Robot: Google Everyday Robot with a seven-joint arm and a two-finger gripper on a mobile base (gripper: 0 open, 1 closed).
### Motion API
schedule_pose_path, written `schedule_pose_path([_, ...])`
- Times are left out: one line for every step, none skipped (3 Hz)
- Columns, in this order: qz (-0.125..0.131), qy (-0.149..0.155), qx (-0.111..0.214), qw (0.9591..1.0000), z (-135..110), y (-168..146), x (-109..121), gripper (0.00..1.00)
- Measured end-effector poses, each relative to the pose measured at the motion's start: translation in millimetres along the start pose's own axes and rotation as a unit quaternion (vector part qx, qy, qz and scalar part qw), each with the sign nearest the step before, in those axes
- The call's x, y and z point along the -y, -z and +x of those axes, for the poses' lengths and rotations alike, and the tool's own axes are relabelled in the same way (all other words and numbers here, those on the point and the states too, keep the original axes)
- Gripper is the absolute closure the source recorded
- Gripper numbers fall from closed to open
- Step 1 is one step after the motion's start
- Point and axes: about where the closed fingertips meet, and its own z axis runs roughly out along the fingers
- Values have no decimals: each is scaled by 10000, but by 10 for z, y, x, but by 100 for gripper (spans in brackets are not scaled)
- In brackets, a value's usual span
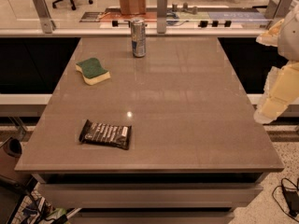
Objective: Pick redbull can
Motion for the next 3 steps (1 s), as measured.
schedule_pose_path([75,-338,503,9981,-63,-82,148,0])
schedule_pose_path([171,-699,1091,9914,-164,-160,310,0])
schedule_pose_path([341,-1085,1678,9792,-392,-235,483,0])
